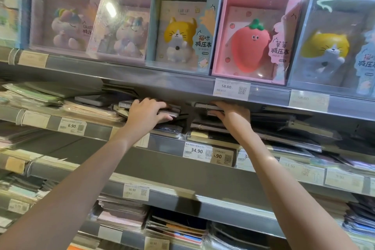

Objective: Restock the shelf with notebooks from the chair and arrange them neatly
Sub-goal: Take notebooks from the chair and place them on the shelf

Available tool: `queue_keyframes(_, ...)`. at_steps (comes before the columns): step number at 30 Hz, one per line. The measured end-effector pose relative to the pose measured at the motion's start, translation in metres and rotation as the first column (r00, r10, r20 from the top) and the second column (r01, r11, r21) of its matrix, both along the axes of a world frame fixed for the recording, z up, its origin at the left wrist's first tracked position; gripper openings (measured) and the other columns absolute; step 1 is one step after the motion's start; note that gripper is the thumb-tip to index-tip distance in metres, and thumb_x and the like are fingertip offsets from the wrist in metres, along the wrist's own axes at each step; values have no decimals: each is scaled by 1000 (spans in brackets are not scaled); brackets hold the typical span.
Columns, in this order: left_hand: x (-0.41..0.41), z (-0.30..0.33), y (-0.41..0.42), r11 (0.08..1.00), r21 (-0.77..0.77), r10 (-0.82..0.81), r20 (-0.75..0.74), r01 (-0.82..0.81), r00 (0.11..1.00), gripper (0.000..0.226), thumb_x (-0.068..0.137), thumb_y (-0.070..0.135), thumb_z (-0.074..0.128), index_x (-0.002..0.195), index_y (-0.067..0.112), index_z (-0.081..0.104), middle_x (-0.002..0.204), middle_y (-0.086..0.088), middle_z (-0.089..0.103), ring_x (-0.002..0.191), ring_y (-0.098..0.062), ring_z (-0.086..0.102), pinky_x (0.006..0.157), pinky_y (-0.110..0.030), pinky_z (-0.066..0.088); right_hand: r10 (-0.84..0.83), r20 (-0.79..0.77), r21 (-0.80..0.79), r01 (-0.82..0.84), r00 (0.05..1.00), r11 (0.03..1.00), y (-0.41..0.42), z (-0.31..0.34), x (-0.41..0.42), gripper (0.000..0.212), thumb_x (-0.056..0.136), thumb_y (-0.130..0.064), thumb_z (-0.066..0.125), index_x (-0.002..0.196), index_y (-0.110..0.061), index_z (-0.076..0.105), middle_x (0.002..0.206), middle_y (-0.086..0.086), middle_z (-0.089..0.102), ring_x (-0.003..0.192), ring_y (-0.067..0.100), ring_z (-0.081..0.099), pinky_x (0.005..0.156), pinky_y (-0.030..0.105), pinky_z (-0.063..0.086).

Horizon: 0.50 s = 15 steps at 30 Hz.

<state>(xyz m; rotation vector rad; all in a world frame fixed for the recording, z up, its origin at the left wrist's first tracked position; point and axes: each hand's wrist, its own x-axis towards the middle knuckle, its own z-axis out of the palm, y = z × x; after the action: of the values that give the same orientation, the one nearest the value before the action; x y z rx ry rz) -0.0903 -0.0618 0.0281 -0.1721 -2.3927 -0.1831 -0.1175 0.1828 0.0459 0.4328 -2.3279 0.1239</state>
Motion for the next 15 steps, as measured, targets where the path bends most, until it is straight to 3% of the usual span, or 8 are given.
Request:
queue_keyframes(3, 6, -8, -5, 993, -93, -87, -186, 70, 979, 37, 86, 46, 53, 114, 23, 63, 98, -2, 66, 97, -24, 57, 83, -37, 36, 122, -84, -81, -129, 989, 988, 2, -3, 10, 35, 90, -32, 56, 123, -22, 58, 112, 6, 67, 102, 26, 62, 84, 41, 50)
queue_keyframes(7, 20, -12, -10, 976, -209, -131, -312, 67, 941, 27, 87, 35, 57, 110, 23, 64, 92, 0, 68, 81, -23, 61, 74, -37, 43, 119, -266, 8, -122, 956, 993, 0, -8, 24, 23, 86, -34, 61, 105, -22, 66, 81, 1, 71, 70, 25, 66, 56, 33, 50)
queue_keyframes(11, 37, -4, -13, 972, -226, -152, -393, 64, 907, 22, 87, 33, 56, 105, 21, 65, 86, -1, 67, 75, -24, 60, 70, -34, 44, 151, -334, 21, -152, 930, 988, -1, -11, 46, 24, 83, -32, 64, 106, -24, 68, 93, -5, 72, 81, 19, 68, 62, 31, 51)
queue_keyframes(15, 62, 3, -19, 960, -265, -194, -394, 91, 899, 30, 90, 37, 42, 101, 21, 65, 84, 1, 67, 72, -23, 61, 68, -32, 44, 135, -358, 22, -136, 924, 990, -6, -9, 74, 22, 82, -33, 63, 102, -25, 70, 93, -8, 73, 84, 15, 69, 65, 28, 51)
